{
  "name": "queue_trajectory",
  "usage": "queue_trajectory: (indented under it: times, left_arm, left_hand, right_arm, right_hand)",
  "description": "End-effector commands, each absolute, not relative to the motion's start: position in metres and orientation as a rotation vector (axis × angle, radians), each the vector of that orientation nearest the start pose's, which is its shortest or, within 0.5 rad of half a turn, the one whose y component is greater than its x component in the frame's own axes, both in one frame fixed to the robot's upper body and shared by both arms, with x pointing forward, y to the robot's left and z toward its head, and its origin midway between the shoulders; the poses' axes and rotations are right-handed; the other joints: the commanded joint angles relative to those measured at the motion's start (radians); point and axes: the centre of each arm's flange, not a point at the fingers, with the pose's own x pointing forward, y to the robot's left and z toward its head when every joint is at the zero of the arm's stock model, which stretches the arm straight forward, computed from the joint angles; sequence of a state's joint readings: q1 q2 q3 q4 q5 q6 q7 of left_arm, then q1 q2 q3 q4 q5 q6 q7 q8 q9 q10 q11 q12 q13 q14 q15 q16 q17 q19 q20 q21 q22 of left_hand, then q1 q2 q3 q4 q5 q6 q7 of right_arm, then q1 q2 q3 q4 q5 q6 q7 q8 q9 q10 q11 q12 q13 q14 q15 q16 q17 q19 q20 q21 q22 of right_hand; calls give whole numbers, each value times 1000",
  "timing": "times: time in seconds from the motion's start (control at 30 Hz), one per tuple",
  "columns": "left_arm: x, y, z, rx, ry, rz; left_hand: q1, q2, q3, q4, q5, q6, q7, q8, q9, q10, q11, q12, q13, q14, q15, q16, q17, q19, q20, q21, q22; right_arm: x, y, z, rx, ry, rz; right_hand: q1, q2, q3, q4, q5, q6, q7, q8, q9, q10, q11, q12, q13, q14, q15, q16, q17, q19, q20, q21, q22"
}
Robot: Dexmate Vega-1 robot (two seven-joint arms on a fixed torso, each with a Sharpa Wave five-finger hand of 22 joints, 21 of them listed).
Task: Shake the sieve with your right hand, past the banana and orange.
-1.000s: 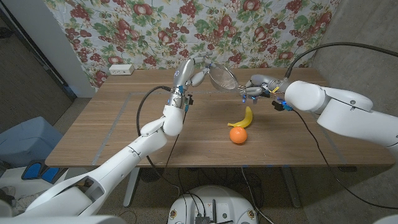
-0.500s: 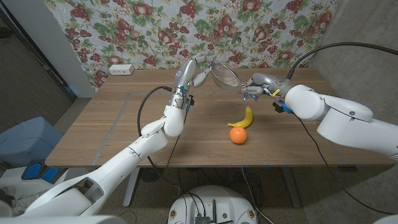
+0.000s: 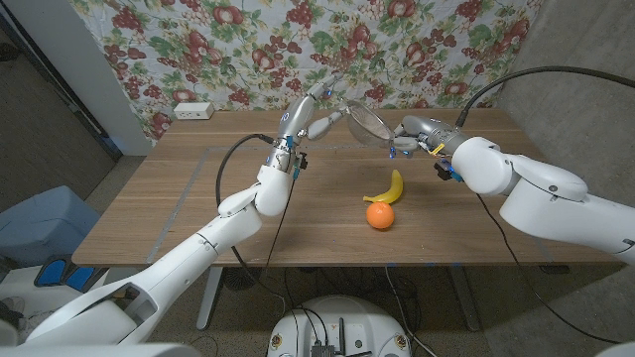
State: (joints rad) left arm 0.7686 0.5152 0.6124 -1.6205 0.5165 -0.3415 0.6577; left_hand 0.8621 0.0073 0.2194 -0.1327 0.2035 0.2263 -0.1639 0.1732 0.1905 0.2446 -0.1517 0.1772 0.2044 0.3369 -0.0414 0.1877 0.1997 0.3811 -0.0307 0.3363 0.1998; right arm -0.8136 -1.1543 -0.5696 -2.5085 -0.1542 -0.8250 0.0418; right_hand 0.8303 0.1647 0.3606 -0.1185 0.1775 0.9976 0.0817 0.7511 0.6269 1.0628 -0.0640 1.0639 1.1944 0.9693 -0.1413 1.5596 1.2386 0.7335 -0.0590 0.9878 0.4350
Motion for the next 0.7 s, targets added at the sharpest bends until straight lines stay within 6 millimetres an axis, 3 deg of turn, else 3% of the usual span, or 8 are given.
queue_trajectory:
  times: [0.03,0.3,0.7]
  left_arm:
    - [538,131,57,771,-1328,-15]
    - [538,139,56,771,-1318,-20]
    - [540,157,55,736,-1268,-82]
  left_hand:
    - [-41,-3,0,-2,-7,-81,6,-3,-2,-60,29,0,3,-33,-115,-3,2,-28,14,-12,0]
    - [-60,0,12,-12,-6,-169,2,-3,-4,-136,58,-1,2,-74,-87,-4,2,-61,38,-28,1]
    - [-96,-8,16,-12,-9,-228,3,2,-6,-191,91,5,0,-126,-45,-6,3,-106,65,-49,2]
  right_arm:
    - [456,-198,64,-1321,-461,26]
    - [457,-196,63,-1336,-496,-44]
    - [464,-193,63,-1376,-495,-135]
  right_hand:
    - [3,1,6,-7,0,-2,6,12,12,-4,8,9,13,-8,-63,3,4,-9,-3,13,-2]
    - [-30,15,2,19,0,-28,-2,42,63,-23,-3,43,41,-20,-63,4,5,-25,-6,36,-3]
    - [-42,18,8,28,2,-21,-4,59,75,-14,-12,76,43,-15,-67,8,5,-19,-11,57,-7]
